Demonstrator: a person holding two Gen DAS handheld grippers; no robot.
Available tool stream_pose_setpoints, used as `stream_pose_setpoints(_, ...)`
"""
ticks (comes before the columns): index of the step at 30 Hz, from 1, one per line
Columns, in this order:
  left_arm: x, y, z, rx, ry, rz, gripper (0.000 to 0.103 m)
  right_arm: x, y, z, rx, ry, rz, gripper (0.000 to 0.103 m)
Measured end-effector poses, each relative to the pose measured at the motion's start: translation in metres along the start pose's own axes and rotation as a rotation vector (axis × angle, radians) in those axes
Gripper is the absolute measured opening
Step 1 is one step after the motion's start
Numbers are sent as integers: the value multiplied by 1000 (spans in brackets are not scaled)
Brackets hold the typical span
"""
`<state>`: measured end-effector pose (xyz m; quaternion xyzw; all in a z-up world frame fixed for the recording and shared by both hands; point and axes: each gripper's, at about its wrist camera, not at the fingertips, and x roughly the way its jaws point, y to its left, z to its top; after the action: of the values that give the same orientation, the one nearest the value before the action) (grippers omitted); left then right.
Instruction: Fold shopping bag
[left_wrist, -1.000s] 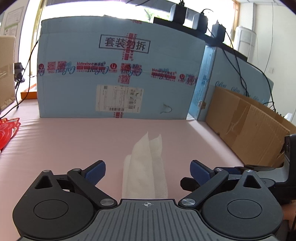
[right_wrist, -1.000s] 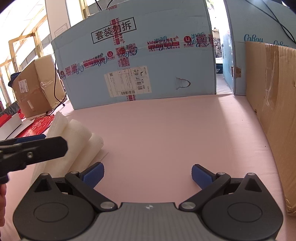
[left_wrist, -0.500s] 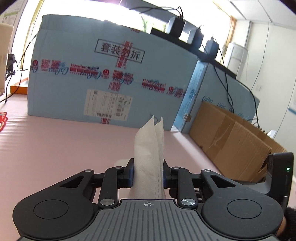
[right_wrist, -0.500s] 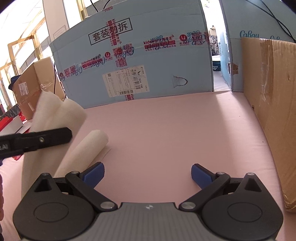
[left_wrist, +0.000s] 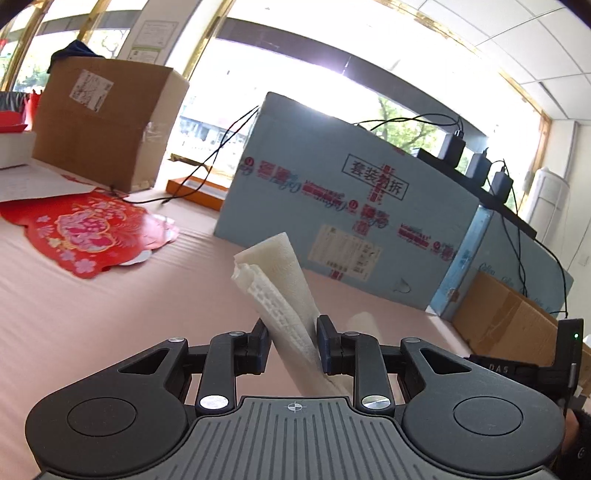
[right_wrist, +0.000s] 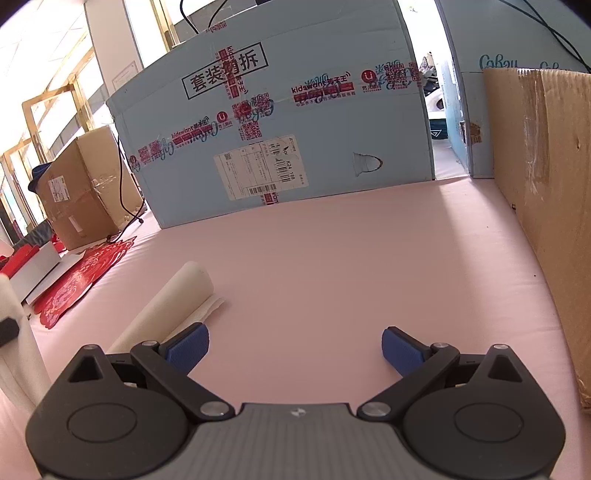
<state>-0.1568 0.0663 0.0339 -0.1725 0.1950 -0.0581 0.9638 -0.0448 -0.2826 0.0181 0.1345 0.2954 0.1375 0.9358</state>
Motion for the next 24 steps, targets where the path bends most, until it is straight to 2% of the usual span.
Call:
stream_pose_setpoints(2, -7, 9, -6, 5, 26, 30, 27, 0, 3, 0, -4, 5, 24, 102)
stream_pose_setpoints(4, -13, 15, -9, 13, 47, 59, 37, 1, 7, 0, -4, 16, 58, 102)
stream_pose_setpoints(6, -20, 17, -10, 53, 31, 130, 82, 2, 13, 0, -2, 36, 104, 101)
stream_pose_setpoints(7, -24, 16, -10, 86, 10, 173, 89, 2, 17, -1, -2, 46, 130, 101)
stream_pose_setpoints(11, -34, 5, -4, 248, -69, 254, 93, 5, 30, -3, 15, 90, 203, 101)
stream_pose_setpoints(14, -32, -5, 0, 387, -89, 219, 98, 7, 37, -3, 55, 114, 259, 101)
stream_pose_setpoints(19, -7, -37, -7, 641, 24, 132, 98, 17, 47, -1, 162, 168, 364, 100)
stream_pose_setpoints(22, 7, -51, -17, 771, 87, 94, 98, 27, 56, 0, 171, 186, 356, 95)
stream_pose_setpoints(23, 12, -54, -20, 798, 111, 87, 98, 28, 59, 1, 160, 181, 346, 91)
stream_pose_setpoints(24, 17, -57, -23, 826, 135, 79, 98, 31, 64, 2, 142, 184, 341, 82)
